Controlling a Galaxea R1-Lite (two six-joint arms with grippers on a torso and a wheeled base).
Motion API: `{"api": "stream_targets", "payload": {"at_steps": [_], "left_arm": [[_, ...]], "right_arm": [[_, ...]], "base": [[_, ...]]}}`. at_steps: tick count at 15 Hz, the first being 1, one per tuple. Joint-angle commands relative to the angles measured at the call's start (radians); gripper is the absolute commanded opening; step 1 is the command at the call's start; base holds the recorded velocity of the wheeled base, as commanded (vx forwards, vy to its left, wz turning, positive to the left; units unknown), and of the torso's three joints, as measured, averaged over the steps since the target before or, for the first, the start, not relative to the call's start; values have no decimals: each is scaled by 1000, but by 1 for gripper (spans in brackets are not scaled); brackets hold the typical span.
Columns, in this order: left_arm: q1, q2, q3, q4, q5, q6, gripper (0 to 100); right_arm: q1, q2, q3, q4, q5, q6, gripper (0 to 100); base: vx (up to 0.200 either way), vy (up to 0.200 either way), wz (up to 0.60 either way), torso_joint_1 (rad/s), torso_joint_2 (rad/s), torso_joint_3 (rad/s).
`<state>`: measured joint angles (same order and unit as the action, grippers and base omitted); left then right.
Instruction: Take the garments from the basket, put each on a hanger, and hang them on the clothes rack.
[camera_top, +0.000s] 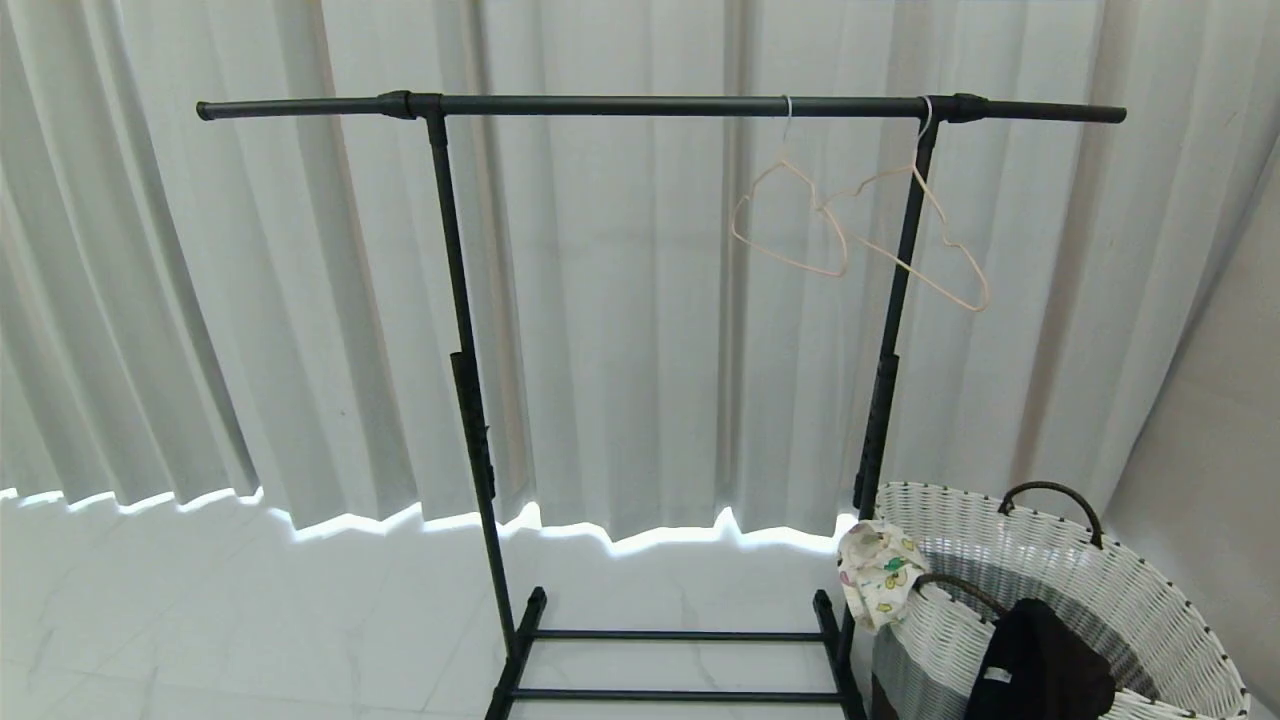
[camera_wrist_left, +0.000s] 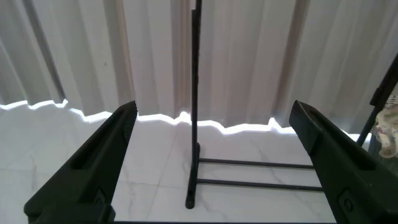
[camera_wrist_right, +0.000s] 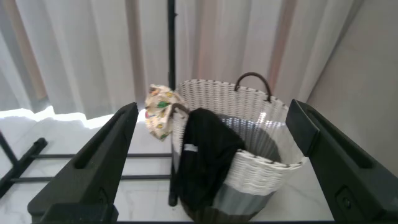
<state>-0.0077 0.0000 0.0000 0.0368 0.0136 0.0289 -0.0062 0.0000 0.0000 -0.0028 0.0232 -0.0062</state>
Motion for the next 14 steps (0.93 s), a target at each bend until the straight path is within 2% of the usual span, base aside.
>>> {"api": "stream_targets", "payload": {"at_steps": [1, 4, 14], "left_arm": [[0, 0, 0, 0, 0, -1, 100], [0, 0, 0, 0, 0, 0, 100], [0, 0, 0, 0, 0, -9, 100]], "right_arm": [[0, 0, 0, 0, 0, 0, 100], [0, 2, 0, 0, 0, 6, 100], [2, 2, 0, 0, 0, 3, 100]], "base": [[0, 0, 0, 0, 0, 0], [0, 0, 0, 0, 0, 0], [200, 0, 0, 0, 2, 2]]}}
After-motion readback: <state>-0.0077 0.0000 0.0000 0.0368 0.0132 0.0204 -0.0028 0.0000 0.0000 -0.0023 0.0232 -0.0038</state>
